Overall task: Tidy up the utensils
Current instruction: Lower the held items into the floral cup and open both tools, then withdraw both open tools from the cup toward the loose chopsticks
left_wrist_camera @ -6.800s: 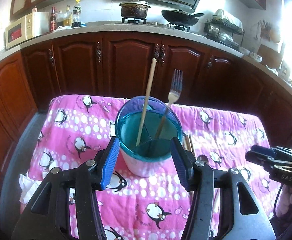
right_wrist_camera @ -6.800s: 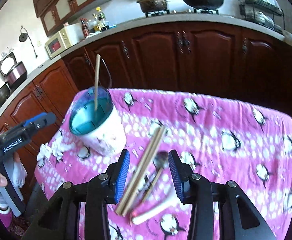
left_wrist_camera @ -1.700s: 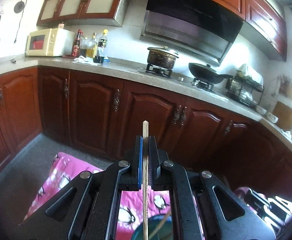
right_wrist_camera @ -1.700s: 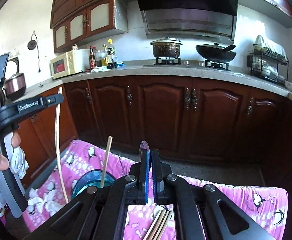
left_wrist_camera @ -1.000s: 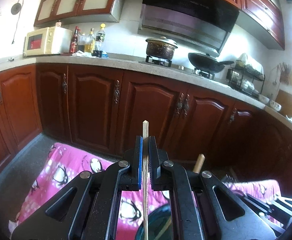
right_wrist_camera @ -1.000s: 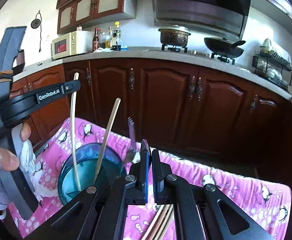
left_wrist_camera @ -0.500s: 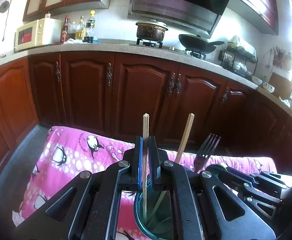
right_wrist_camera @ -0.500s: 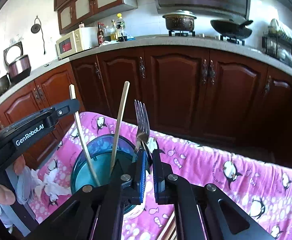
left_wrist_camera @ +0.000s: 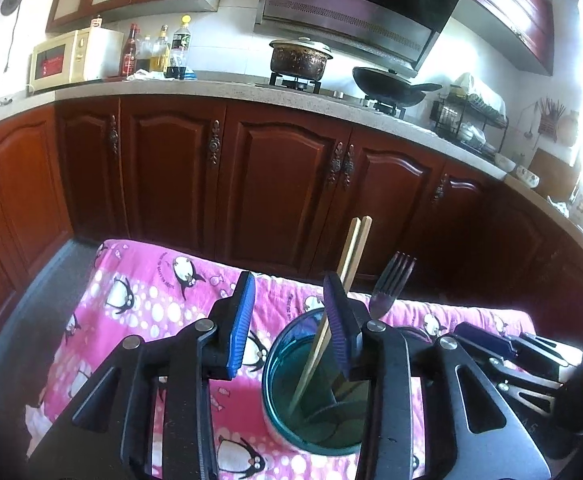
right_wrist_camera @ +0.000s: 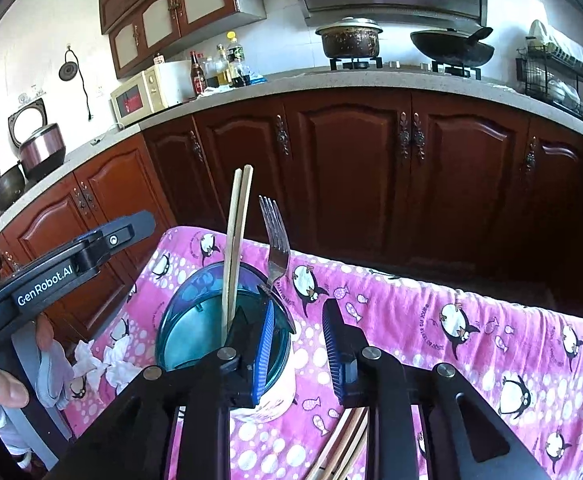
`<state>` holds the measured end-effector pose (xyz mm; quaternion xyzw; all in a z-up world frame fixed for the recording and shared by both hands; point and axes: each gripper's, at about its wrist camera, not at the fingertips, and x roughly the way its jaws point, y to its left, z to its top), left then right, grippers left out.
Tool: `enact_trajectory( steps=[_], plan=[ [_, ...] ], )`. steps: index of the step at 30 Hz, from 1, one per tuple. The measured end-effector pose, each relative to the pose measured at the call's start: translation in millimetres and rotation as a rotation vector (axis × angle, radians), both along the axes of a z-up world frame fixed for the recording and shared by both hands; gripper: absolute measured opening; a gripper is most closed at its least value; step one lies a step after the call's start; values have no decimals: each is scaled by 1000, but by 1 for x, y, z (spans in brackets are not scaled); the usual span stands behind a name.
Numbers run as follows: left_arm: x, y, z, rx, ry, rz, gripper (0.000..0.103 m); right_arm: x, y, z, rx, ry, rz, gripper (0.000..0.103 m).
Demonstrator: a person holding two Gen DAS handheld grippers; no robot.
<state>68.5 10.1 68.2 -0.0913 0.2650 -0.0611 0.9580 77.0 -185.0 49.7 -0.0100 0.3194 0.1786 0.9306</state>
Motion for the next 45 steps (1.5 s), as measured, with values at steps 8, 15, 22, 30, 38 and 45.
enact_trajectory(
  steps=[8, 15, 22, 30, 38, 45],
  plan=[
    [-30, -12, -1, 40, 17, -21, 42, -29, -16, 4, -10, 2, -10, 31],
    [-55, -31, -11, 72, 53, -63, 44, -53, -39, -5, -16, 34, -50, 33],
    [-73, -55, -24, 87, 96, -119, 44, -72, -65, -21, -19, 82, -94, 35],
    [-84, -81, -60, 54, 219, -191, 44, -86, -96, -42, -25, 143, -133, 36],
    [-74, -114, -114, 40, 399, -245, 44, -89, -113, -66, 4, 208, -154, 37],
    [-55, -127, -151, 41, 487, -220, 44, -66, -108, -84, 59, 285, -103, 36]
  ],
)
